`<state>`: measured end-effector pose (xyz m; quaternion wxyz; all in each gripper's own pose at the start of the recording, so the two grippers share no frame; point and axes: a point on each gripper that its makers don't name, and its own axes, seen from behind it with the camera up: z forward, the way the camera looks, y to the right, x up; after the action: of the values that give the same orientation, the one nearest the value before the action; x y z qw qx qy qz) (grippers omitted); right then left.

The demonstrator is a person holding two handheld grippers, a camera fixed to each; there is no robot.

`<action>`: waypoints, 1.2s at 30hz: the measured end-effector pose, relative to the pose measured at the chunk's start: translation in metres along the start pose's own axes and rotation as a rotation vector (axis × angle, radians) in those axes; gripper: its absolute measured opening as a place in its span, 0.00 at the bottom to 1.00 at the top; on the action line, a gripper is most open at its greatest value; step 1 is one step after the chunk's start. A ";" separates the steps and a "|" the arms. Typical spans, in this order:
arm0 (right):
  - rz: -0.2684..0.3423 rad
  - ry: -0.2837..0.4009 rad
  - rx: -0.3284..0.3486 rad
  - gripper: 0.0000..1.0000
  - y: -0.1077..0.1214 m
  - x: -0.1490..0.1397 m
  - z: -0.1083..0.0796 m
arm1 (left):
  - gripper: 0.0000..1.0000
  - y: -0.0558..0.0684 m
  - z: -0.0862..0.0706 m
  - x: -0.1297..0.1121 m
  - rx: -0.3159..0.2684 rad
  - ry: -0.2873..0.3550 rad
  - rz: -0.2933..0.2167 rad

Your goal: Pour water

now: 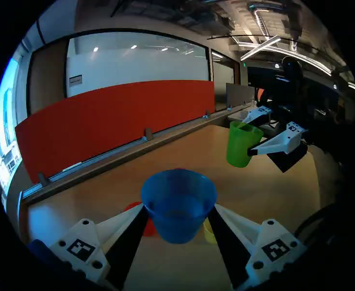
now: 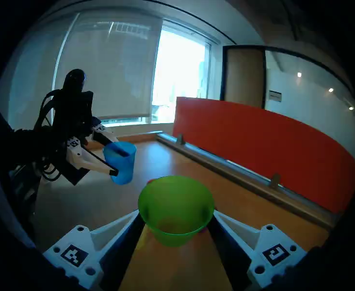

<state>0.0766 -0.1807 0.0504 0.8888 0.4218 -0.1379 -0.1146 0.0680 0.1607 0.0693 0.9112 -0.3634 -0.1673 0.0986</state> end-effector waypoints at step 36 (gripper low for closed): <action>0.000 0.161 -0.034 0.89 -0.010 0.065 -0.019 | 0.82 0.003 -0.037 0.072 0.053 0.223 -0.027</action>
<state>0.1430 -0.1939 0.0404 0.9040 0.4144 -0.0642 -0.0827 0.1486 0.1611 0.0593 0.9347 -0.3456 -0.0672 0.0496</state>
